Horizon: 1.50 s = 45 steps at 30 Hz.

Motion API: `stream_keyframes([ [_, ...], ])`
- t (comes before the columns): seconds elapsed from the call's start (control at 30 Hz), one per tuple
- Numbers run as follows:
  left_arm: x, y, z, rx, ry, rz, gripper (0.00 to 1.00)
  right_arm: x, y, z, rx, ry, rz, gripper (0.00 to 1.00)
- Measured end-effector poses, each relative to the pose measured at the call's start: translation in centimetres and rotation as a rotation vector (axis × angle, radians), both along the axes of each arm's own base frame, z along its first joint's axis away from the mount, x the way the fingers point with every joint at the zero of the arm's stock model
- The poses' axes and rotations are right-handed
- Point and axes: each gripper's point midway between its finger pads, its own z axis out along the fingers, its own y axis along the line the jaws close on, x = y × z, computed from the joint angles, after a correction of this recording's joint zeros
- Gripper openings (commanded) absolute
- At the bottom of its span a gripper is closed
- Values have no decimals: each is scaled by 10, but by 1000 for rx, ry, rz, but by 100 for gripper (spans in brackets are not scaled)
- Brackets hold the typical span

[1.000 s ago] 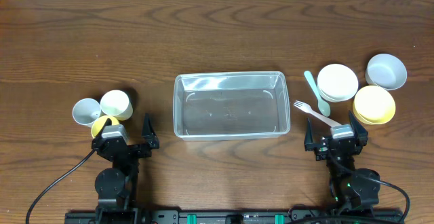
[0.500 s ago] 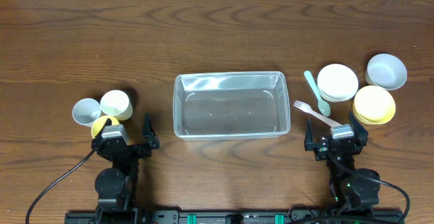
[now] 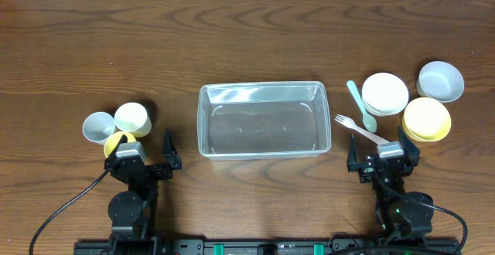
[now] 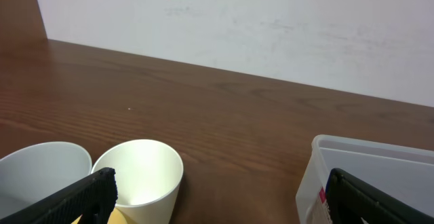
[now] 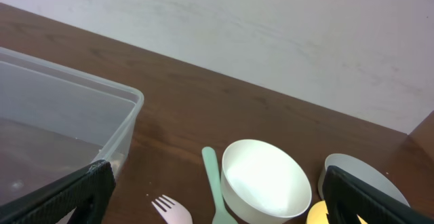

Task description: Pack container

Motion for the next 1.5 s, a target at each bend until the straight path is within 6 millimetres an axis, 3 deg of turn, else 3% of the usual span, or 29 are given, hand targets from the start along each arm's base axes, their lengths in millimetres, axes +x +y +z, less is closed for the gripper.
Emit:
stream_keyframes([
  [0.93,0,0,0,0,0,0,98,0,0,0,2,0,0,99],
  [1.3,-3,0,1,-11,52,-1,98,0,1,-4,182,47,-10,99],
  [1.4,-5,0,16,-27,129,2,98,-1,3,-3,215,97,-9,99],
  [1.5,-5,0,41,-32,222,5,98,1,4,13,226,151,-10,99],
])
